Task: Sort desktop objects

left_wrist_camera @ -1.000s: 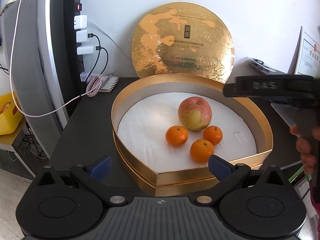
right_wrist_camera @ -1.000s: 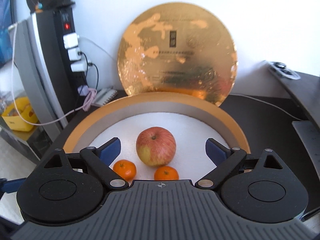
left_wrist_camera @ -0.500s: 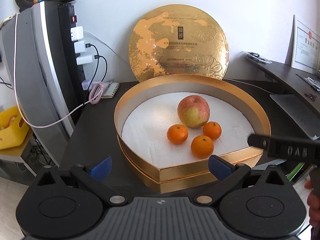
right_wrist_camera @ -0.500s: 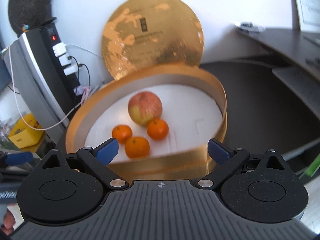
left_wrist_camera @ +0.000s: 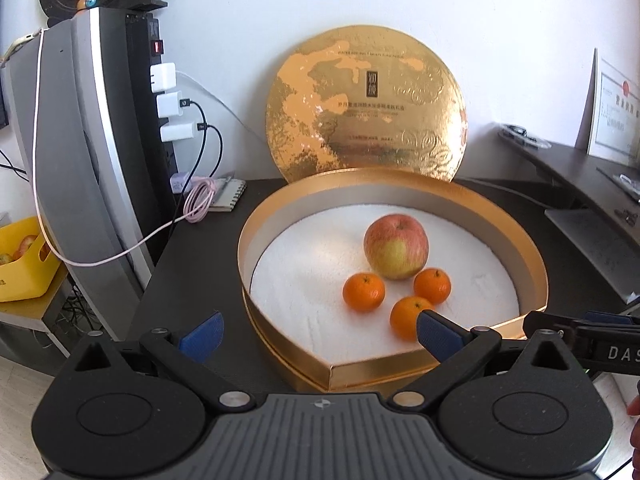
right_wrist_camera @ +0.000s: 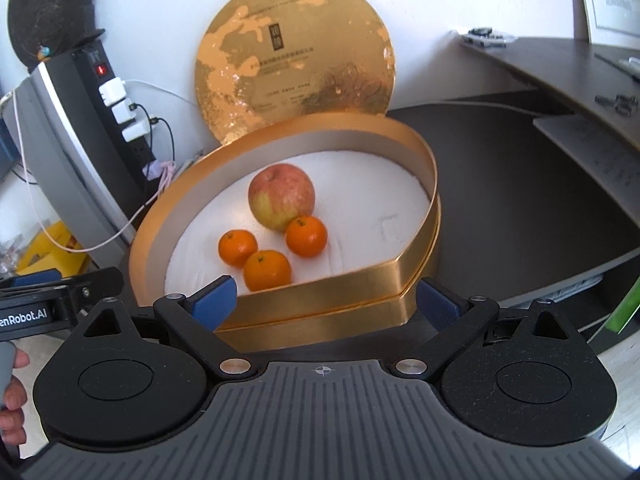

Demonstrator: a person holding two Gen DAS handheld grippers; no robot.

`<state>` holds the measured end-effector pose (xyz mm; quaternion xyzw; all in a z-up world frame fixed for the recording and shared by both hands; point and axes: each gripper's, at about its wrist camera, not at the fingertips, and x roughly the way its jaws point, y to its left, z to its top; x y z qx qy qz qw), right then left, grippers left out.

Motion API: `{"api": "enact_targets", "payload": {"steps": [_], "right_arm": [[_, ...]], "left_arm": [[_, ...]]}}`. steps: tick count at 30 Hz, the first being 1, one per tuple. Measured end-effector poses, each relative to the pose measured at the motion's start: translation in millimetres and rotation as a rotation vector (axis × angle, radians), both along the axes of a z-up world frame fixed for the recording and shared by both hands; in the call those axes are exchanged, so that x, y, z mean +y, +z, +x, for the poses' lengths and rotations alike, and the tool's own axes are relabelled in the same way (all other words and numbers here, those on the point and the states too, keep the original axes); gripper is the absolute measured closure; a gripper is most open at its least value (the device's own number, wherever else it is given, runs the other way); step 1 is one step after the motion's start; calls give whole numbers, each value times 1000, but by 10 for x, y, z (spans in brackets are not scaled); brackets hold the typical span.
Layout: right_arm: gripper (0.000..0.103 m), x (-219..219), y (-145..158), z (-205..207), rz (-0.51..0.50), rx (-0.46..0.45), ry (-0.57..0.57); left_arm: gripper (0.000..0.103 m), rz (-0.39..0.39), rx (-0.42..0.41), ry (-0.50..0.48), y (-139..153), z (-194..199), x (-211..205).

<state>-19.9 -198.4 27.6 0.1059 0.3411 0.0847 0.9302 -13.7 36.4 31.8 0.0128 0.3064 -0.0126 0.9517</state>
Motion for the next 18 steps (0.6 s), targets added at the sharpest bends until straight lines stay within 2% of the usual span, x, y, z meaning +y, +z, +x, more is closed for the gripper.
{"api": "enact_targets", "payload": {"steps": [8,13,18], "right_arm": [[3,2,166,-53,-23,-95,-7],[1,70,246,-20,-52,-106,0],[0,162,226,-29,-94,-159,28]], "left_arm": [[1,13,22,-14,-83,-13,-88],[1,35,16,17,-104,-50,-126],[1,12,-2,-4,-133,-23,-175]]}}
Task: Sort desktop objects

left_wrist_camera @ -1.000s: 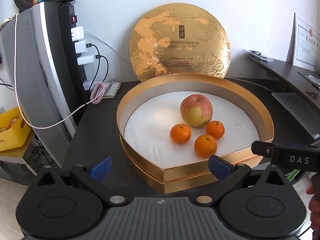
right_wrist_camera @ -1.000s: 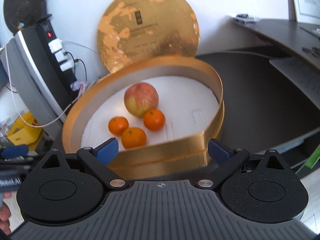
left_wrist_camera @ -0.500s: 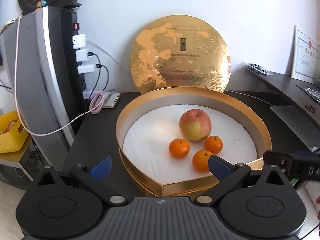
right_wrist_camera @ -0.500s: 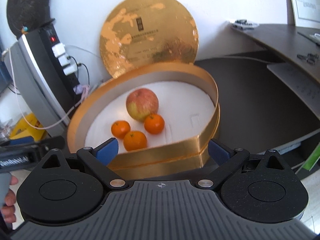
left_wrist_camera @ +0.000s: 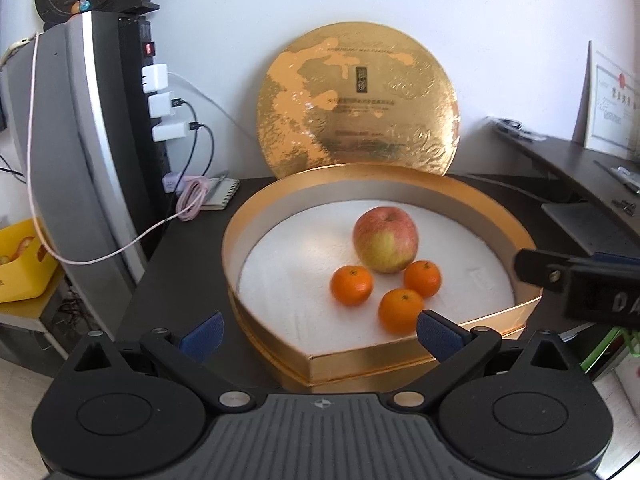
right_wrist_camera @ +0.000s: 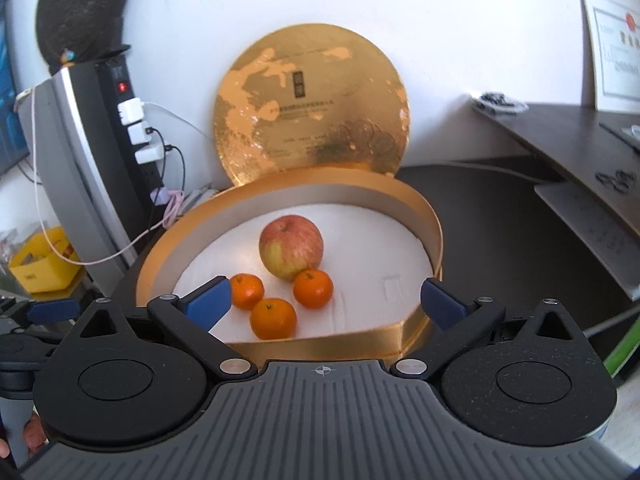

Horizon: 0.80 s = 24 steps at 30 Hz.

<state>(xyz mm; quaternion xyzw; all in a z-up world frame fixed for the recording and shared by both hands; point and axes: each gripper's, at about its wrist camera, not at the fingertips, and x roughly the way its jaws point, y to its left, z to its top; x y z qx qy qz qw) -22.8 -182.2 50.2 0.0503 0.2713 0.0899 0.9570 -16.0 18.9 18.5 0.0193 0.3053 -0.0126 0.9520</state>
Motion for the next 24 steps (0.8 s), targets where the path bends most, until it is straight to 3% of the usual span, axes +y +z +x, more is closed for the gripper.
{"api": "enact_targets", "payload": {"steps": [6,13,24], "right_arm": [[0,-47,-9,-61,-20,-75,17],[0,-88,-42,99,21,-23,-34],[0,7,22,203,19,13,37]], "left_arm": [[1,15,26,16,-13,104,-3],[1,-14,76,24,-114,221,26],[1,-41,82,46,-110,252,113]]}}
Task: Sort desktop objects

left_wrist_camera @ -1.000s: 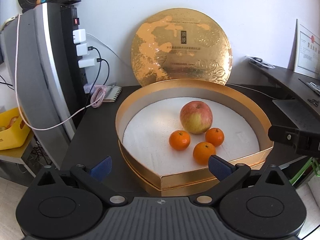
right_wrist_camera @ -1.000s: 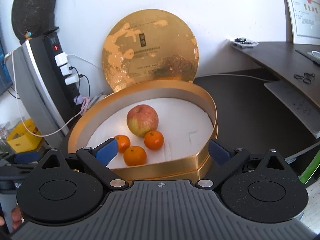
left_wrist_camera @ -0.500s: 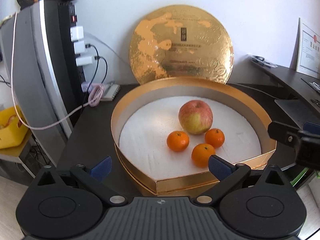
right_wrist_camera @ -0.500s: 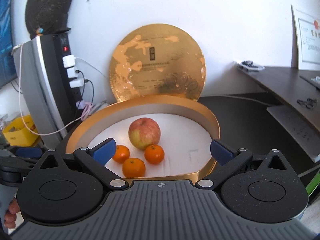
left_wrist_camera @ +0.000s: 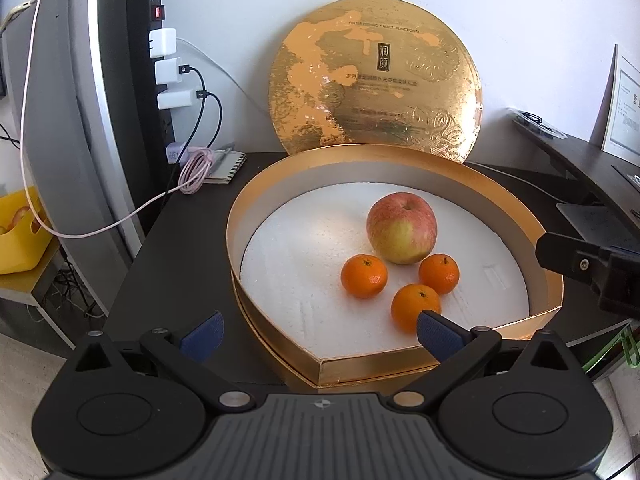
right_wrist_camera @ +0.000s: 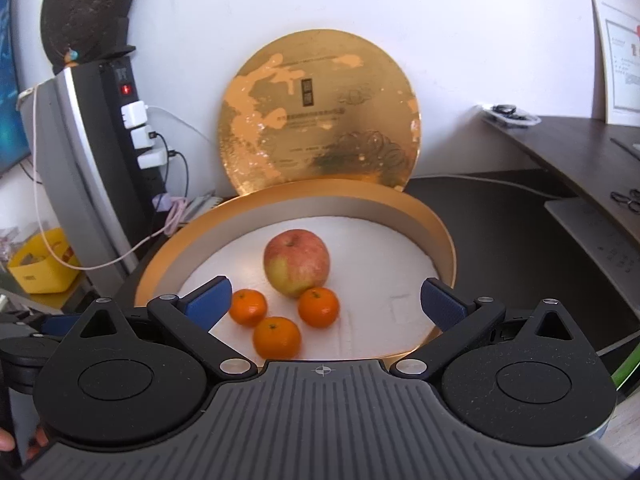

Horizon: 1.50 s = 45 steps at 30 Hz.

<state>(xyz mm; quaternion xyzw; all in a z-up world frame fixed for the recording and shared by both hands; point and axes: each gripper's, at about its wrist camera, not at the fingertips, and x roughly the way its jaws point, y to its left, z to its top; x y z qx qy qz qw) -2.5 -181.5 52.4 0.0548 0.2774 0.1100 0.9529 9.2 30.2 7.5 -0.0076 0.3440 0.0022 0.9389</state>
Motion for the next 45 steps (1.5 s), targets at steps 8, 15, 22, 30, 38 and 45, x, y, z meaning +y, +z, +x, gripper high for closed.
{"api": "enact_targets", "payload": {"steps": [8,15,22,30,38,45], "right_arm": [[0,-23,-59,10,35,49,-3],[0,-16,-71,3,34,50,14],[0,-37,-102,16,35,60,29],[0,-65,-134,22,39,64,36],[0,-126,-163,180,25,56,47],[0,-324,-59,477,-10,2,6]], "left_arm": [[1,20,20,-3,-20,-7,14],[1,18,21,-5,-18,-5,23],[1,17,21,-4,-27,1,26],[1,19,27,-3,-47,15,16],[1,35,47,-16,-88,158,-1],[1,47,14,1,-23,434,155]]}}
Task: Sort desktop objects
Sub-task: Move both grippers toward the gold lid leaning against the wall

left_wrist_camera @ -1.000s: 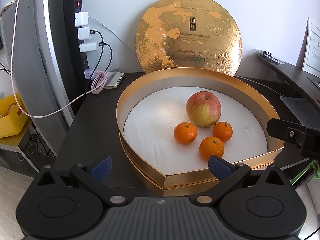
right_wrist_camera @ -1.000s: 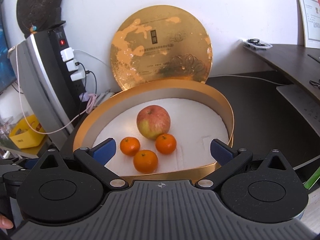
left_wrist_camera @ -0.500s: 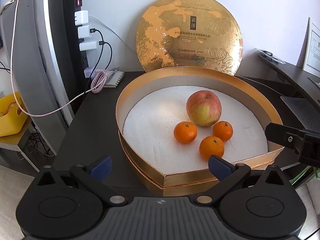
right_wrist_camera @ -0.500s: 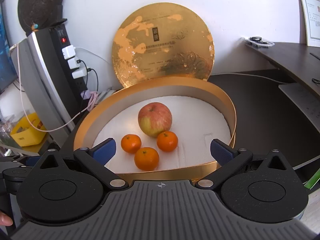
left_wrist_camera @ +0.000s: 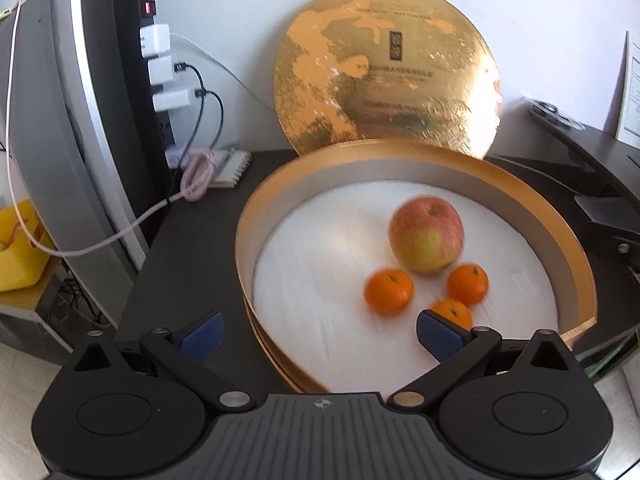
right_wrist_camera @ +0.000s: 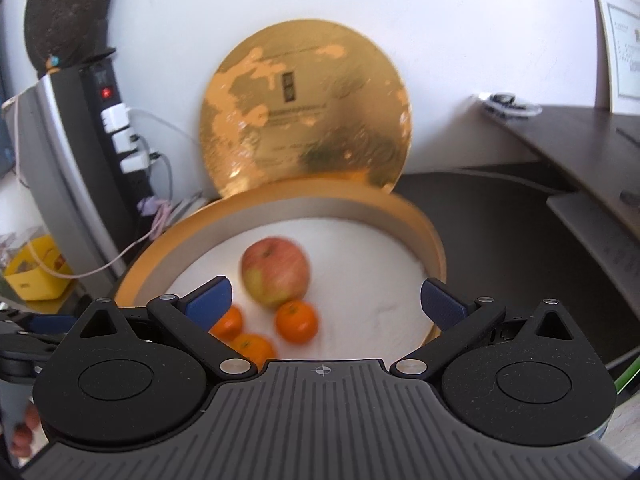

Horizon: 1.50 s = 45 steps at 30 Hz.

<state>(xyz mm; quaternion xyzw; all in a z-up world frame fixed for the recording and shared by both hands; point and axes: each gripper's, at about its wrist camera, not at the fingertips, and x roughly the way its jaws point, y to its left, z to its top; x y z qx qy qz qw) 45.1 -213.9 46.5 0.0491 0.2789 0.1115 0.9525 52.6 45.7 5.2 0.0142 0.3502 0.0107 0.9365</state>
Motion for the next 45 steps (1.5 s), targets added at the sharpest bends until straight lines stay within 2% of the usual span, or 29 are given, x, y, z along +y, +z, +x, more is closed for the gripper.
{"api": "enact_targets", "payload": {"steps": [4,7,11,15,19,24,26,28,31,32,35,40,43,45], "right_arm": [[0,-135,103,189,-16,-42,-5],[0,-230,172,345,0,-60,11],[0,-260,201,585,-15,-54,47],[0,-252,303,766,-11,-92,62],[0,-259,441,963,33,-135,59],[0,-317,482,1274,114,-119,35],[0,-348,424,1387,165,-106,23],[0,-345,321,1495,200,-79,18],[0,-297,213,1638,196,-57,35],[0,-286,205,1677,187,-68,37],[0,-282,255,1835,135,-137,22],[0,-286,264,2225,74,-196,-36],[0,-259,174,2450,87,-225,-8],[0,-210,104,2564,60,-256,-26]], "left_arm": [[1,-8,-43,1,113,196,148],[0,-43,-58,-6,192,401,303],[1,-60,-66,7,275,684,475],[1,-7,-55,4,346,916,514],[1,60,-52,-14,459,1124,531],[0,104,-44,-53,565,1347,566],[0,101,-48,-51,551,1460,598],[0,73,-15,-45,452,1623,644],[3,52,56,-33,287,1902,717],[3,63,50,-31,271,1977,737],[3,97,-58,-52,318,2161,802],[1,68,-234,-127,348,2435,923],[1,78,-285,-182,265,2608,933],[1,55,-299,-194,199,2726,950]]}}
